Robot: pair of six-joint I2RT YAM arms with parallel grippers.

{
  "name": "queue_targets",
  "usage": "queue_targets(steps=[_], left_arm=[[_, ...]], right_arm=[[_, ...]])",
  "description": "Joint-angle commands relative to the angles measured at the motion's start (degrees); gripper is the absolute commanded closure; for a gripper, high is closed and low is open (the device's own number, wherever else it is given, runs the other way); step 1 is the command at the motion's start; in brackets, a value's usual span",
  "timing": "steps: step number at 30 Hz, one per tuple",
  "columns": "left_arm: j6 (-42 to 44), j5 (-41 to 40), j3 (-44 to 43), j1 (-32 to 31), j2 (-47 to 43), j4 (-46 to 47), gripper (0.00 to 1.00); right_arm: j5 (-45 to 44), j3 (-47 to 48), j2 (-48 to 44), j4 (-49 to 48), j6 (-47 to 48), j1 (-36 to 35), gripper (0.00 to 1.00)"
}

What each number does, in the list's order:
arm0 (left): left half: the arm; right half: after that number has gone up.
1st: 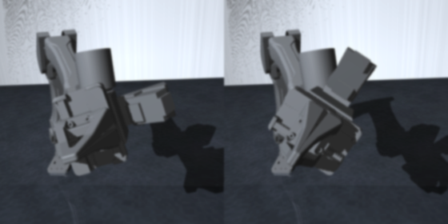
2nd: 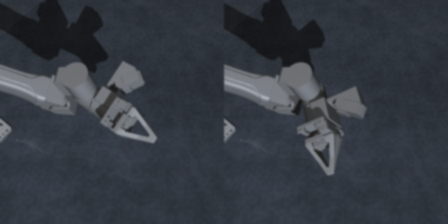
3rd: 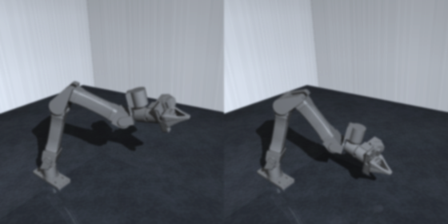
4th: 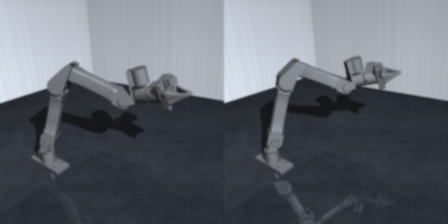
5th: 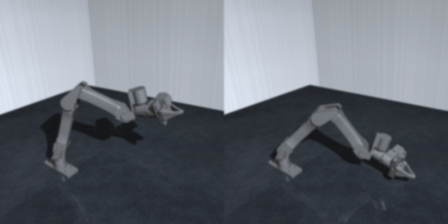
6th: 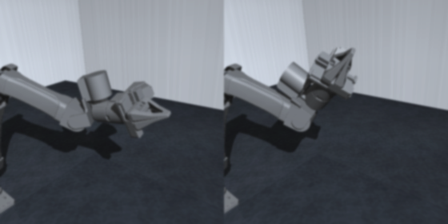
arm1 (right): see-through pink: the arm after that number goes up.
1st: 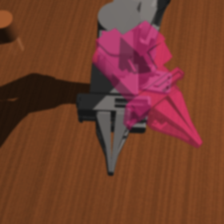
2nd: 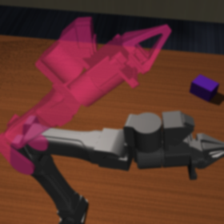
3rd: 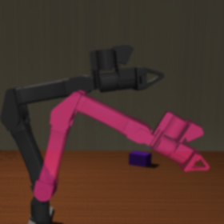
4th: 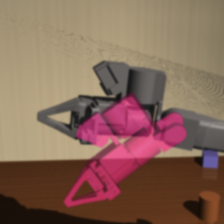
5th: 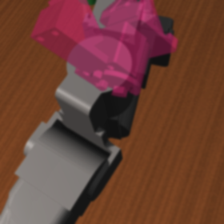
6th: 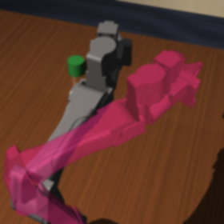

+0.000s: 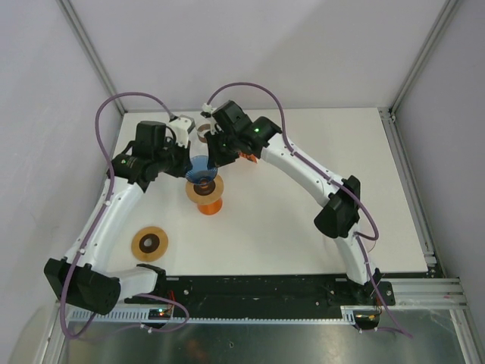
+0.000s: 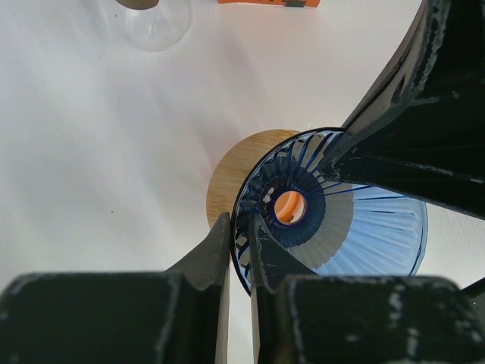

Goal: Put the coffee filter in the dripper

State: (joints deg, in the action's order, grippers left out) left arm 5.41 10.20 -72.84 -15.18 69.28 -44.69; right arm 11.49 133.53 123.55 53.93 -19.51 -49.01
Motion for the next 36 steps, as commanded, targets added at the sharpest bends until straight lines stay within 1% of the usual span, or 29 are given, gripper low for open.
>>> queue_targets(steps=[1, 5, 28, 36], left_arm=[[1.1, -0.2, 0.5, 0.1, 0.5, 0.2, 0.97], [0.9, -0.1, 0.2, 0.1, 0.7, 0.2, 1.0], [2.8, -0.4, 5.2, 0.4, 2.3, -0.5, 1.0], [5.2, 1.8, 8.0, 1.7, 3.2, -2.6, 1.0]], right_arm=[[2.2, 2.2, 0.5, -3.3, -1.0, 0.4, 1.0], [2.3, 2.1, 0.8, -3.6, -1.1, 0.6, 1.0], [2.8, -1.0, 1.6, -2.1, -0.7, 1.0, 1.0], [3.2, -3.9, 2.0, -2.6, -1.0, 0.9, 1.0]])
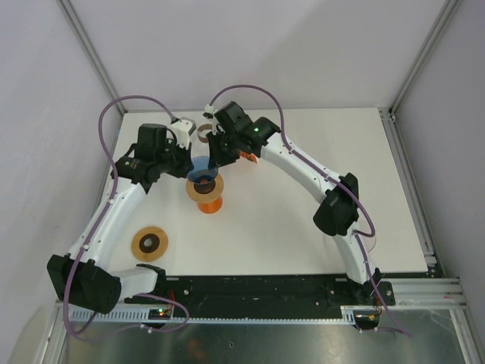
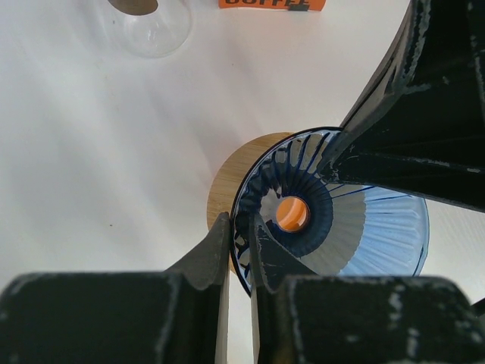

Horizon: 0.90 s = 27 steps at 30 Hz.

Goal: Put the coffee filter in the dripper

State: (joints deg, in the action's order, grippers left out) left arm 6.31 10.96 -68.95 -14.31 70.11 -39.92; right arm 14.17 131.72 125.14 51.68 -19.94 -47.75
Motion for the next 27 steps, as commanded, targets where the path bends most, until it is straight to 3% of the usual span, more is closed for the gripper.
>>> queue_targets(steps=[1, 23, 27], left_arm=[[4.6, 1.3, 4.4, 1.2, 2.5, -7.5, 1.0], [5.8, 4.9, 4.1, 4.5, 2.6, -5.8, 0.99], [5.1, 6.0, 2.5, 4.5, 1.7, -5.5, 0.94]], right_arm=[[0.5, -2.2, 0.6, -0.4, -0.6, -0.5, 1.0], [-2.0, -3.7, -1.1, -5.1, -0.8, -1.1, 1.0], [-2.1, -3.0, -1.6, -6.1, -1.1, -1.1, 0.93]])
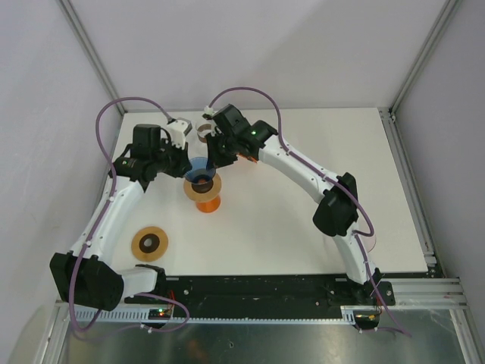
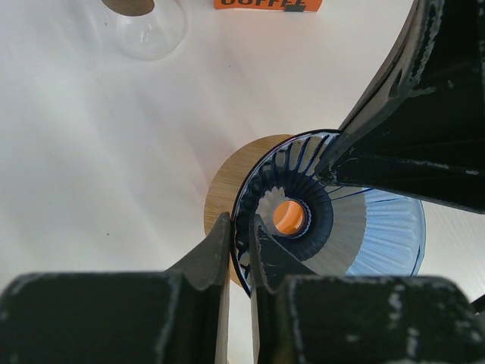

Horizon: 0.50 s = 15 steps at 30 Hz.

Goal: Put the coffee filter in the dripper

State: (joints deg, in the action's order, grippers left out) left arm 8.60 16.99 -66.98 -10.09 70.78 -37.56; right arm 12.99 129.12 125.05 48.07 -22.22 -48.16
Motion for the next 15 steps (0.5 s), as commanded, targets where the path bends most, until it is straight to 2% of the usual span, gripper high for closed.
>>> queue_targets(steps=[1, 9, 15], left_arm=[[2.7, 0.2, 0.4, 0.3, 1.0, -7.8, 0.93], [1.8, 1.4, -1.5, 0.3, 0.9, -7.7, 0.76], [1.6, 0.7, -2.8, 0.3, 1.5, -7.8, 0.66]], right_arm=[[-0.8, 0.1, -1.5, -2.5, 1.2, -0.8, 0.91], [-0.8, 2.2, -1.2, -2.2, 1.1, -0.8, 0.79], [-0.9, 3.3, -1.2, -2.0, 1.3, -0.7, 0.64]])
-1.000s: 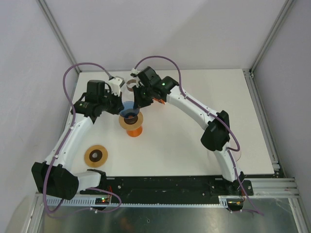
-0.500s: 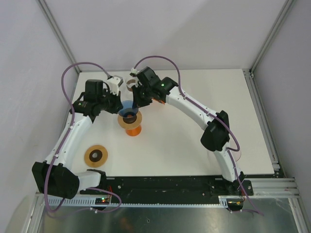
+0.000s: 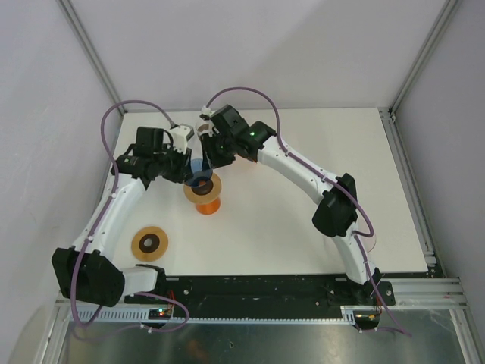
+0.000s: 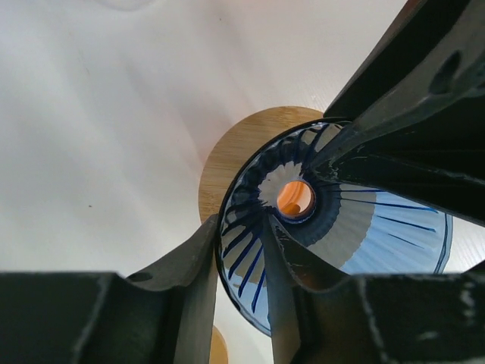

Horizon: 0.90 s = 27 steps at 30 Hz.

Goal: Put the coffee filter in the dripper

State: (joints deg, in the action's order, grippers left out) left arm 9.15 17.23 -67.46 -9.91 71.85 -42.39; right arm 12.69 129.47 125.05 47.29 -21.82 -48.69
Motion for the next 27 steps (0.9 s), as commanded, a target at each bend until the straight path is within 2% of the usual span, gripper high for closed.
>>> queue_targets(steps=[1, 10, 20, 25, 27], left_arm=[[1.1, 0.3, -2.4, 0.2, 0.4, -3.0, 0.65], [0.4, 0.1, -6.6, 0.2, 0.4, -3.0, 0.53], [0.1, -0.6, -9.0, 0.2, 0.2, -3.0, 0.5], [0.2, -3.5, -11.2, 1.0, -0.8, -3.0, 0.42], [0.3, -4.2, -12.0, 1.9, -0.9, -2.9, 0.37]], right_arm=[[-0.6, 3.1, -1.3, -1.3, 0.9, -0.2, 0.63], [-0.5, 4.0, -2.0, -2.0, 1.1, 0.3, 0.56], [-1.1, 4.2, -4.2, -1.7, 2.7, 1.1, 0.51], [-3.8, 3.3, -8.9, -2.4, 6.8, 2.8, 0.47], [-4.9, -0.2, -12.2, -4.5, 9.1, 4.4, 0.45]])
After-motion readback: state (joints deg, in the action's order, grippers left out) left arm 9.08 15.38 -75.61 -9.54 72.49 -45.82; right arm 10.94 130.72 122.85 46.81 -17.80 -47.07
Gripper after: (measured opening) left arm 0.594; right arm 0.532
